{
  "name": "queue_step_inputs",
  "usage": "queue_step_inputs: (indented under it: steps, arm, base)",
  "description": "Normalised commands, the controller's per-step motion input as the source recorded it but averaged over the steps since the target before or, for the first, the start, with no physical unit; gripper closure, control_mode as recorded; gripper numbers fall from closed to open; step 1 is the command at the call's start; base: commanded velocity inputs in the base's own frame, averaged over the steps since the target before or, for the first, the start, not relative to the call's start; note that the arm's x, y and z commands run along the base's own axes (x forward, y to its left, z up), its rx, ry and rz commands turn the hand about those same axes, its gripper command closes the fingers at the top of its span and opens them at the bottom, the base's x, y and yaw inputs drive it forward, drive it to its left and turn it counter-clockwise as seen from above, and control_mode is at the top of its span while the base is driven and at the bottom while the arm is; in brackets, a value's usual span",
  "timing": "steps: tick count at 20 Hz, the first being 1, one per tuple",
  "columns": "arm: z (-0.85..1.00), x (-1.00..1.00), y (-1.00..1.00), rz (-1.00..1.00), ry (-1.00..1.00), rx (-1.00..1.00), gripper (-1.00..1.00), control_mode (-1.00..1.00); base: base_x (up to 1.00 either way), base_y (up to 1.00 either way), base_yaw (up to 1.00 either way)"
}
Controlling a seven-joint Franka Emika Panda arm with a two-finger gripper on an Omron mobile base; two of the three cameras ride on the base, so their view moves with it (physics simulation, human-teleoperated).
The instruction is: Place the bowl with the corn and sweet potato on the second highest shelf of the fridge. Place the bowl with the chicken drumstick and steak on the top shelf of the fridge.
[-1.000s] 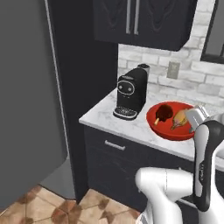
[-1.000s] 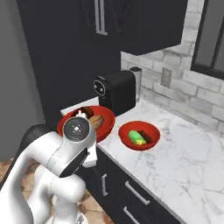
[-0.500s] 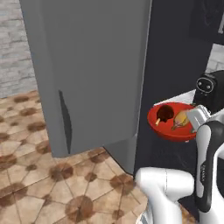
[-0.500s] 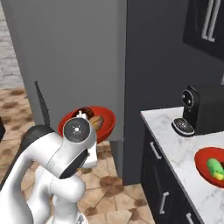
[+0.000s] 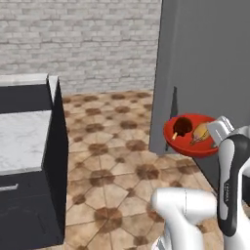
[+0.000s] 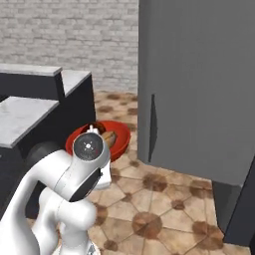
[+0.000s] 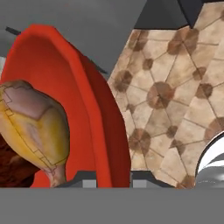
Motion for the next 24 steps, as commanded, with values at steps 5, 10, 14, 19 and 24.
queue_step_inputs:
  steps: [5, 10, 14, 19, 24]
  arm:
    - [0.0, 0.0, 0.0, 0.0, 0.0, 0.0, 1.0, 1.0]
    - [0.0, 0.0, 0.0, 0.0, 0.0, 0.0, 1.0, 1.0]
    - [0.0, 0.0, 0.0, 0.0, 0.0, 0.0, 1.0, 1.0]
    - [0.0, 0.0, 0.0, 0.0, 0.0, 0.0, 1.0, 1.0]
    - [0.0, 0.0, 0.0, 0.0, 0.0, 0.0, 1.0, 1.0]
  base:
    - [0.83, 0.78, 0.18]
    - [1.0, -0.03, 0.0]
    - [0.84, 0.19, 0.01]
    - [0.33, 0.59, 0.07]
    - [0.91, 0.0, 0.0]
